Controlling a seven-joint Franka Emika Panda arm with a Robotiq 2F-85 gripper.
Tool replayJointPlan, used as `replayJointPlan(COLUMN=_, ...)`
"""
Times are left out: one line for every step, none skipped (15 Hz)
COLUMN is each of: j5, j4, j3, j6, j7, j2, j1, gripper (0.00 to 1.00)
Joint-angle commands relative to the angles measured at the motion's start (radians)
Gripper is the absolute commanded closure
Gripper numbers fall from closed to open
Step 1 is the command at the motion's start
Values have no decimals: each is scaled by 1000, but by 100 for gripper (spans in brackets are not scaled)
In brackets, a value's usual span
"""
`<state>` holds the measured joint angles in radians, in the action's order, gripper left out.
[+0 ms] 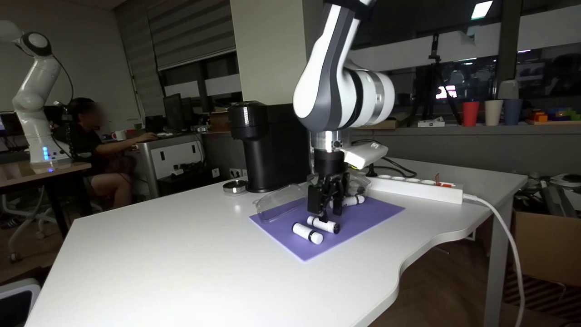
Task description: Put one of the things on the table in the clear container
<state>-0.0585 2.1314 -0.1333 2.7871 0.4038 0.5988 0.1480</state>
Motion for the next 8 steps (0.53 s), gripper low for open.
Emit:
replayJointPlan(j5=20, j4=-32, j3=-19, j6=-33, j7=1, j2=16, j1=18, gripper=2)
replayJointPlan(j5=23, j4=-33, j3=-21, j6=-37, j7=2, j2=16, j1=19, gripper=1)
replayJointPlan(j5=28, j4=-34, j3=-23, j6=-42, j7=3, j2=17, j1=20, gripper=0)
replayJointPlan(j5=34, j4=-36, j3=-25, j6=-46, j7=5, j2=20, j1=21, gripper=0)
replayJointPlan(j5=37, j4=-36, j3=-28, j6=-47, j7=8, j2=22, j1=22, gripper=0)
replayJointPlan(j5=36, j4=-37, j3=-27, j6=-44, j7=7, j2=27, j1=20, gripper=0)
replayJointPlan(j5=34, j4=-39, j3=-25, j6=-45, j7=4, j2=32, j1=17, gripper=0)
replayJointPlan(j5=32, j4=-40, j3=-24, j6=-41, j7=2, j2=37, j1=15, gripper=0)
